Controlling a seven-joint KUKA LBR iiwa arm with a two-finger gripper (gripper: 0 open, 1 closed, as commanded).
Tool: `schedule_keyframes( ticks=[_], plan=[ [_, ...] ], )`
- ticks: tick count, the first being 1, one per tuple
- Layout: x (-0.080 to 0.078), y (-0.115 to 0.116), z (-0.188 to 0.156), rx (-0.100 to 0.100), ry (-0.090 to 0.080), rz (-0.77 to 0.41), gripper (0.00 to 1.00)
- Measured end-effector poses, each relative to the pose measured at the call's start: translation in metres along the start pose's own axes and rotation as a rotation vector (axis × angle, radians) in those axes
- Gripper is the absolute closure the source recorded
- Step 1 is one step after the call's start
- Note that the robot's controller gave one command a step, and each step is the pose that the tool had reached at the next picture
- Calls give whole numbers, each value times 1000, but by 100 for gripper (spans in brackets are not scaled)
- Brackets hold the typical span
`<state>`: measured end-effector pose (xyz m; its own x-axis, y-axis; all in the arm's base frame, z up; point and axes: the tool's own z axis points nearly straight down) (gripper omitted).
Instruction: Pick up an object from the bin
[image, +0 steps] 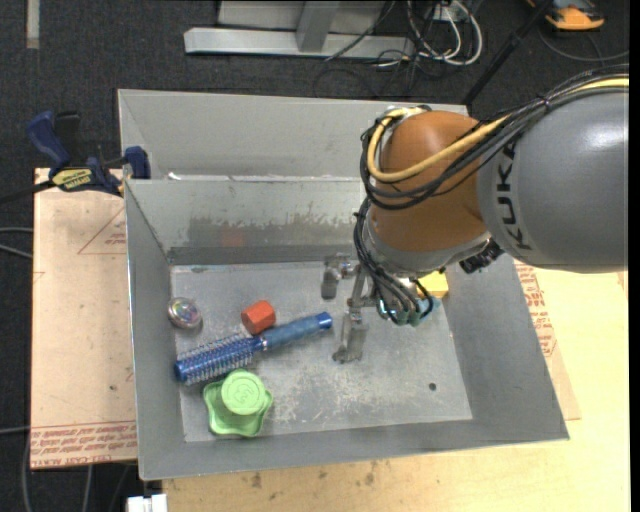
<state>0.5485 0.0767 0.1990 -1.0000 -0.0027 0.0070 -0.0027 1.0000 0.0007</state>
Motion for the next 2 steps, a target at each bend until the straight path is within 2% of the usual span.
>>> schedule_keyframes(
  ticks=[1,2],
  plan=[
    [-24,1,133,0,-2,85,0],
    [-12,24,98,-1,-10,-15,0]
  ],
)
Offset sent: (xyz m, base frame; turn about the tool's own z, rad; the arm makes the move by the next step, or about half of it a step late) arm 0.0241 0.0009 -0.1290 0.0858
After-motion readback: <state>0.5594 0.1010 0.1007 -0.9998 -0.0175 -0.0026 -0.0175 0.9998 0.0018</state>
